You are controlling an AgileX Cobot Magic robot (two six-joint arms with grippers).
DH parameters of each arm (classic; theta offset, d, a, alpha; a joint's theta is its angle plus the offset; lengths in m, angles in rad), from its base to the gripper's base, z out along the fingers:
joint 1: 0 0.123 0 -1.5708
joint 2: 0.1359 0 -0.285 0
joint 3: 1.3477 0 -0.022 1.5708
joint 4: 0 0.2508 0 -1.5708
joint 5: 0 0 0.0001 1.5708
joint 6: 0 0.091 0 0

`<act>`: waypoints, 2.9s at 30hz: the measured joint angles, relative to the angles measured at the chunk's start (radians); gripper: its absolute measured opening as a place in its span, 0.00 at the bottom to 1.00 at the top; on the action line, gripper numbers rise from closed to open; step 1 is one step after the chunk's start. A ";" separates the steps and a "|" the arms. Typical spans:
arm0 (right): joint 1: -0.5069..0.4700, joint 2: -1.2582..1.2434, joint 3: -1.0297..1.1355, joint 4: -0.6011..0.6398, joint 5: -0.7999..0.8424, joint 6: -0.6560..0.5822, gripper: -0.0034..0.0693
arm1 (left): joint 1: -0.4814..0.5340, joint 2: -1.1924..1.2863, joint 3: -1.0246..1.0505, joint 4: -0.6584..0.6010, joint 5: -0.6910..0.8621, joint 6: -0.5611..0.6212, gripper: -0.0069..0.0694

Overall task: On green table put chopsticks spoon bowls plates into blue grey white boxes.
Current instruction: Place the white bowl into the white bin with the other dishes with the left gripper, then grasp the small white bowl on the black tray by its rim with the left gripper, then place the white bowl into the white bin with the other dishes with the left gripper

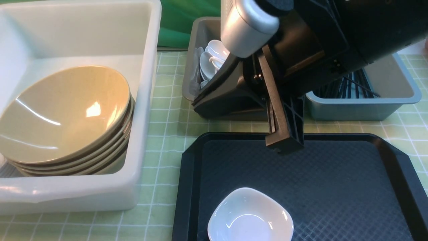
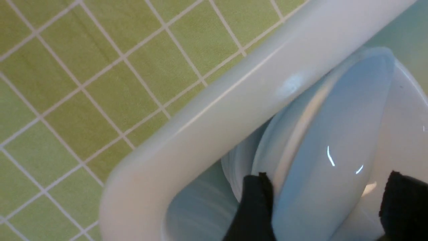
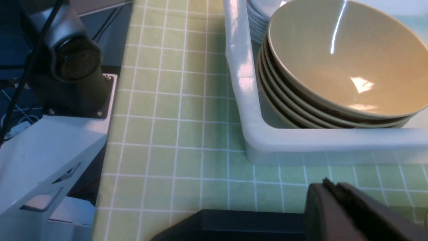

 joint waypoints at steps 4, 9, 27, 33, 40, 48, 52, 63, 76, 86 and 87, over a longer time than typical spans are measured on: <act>0.000 0.000 0.000 0.000 0.009 0.000 0.11 | 0.000 -0.018 -0.049 -0.004 0.016 -0.003 0.83; -0.007 0.000 0.000 0.001 0.025 0.000 0.11 | 0.000 -0.076 -0.089 -0.013 0.021 0.010 0.88; -0.278 -0.284 0.298 -0.001 -0.056 0.152 0.11 | -0.891 -0.233 0.021 -0.333 0.014 0.382 0.77; -0.279 -0.440 0.420 -0.003 -0.083 0.153 0.11 | -1.189 0.007 0.050 -0.311 -0.010 0.384 0.72; -0.279 -0.544 0.420 0.000 -0.066 0.153 0.11 | -1.257 0.208 0.050 -0.300 -0.104 0.391 0.72; -0.279 -0.585 0.421 0.000 -0.039 0.152 0.11 | -1.257 0.366 0.050 -0.324 -0.214 0.486 0.71; -0.279 -0.586 0.438 -0.002 -0.035 0.135 0.12 | -1.253 0.401 0.044 -0.395 -0.149 0.530 0.51; -0.279 -0.586 0.447 -0.038 -0.067 0.135 0.13 | -1.218 0.414 0.044 -0.509 -0.085 0.570 0.11; -0.279 -0.586 0.447 -0.033 0.106 0.276 0.14 | -1.185 0.053 0.065 -0.552 -0.068 0.444 0.11; -0.241 -0.433 0.365 -0.027 0.129 0.310 0.15 | -0.725 -0.305 0.246 -0.500 0.013 0.447 0.11; -0.204 -0.403 0.335 -0.027 0.125 0.310 0.15 | -0.605 -0.354 0.280 -0.503 0.012 0.464 0.11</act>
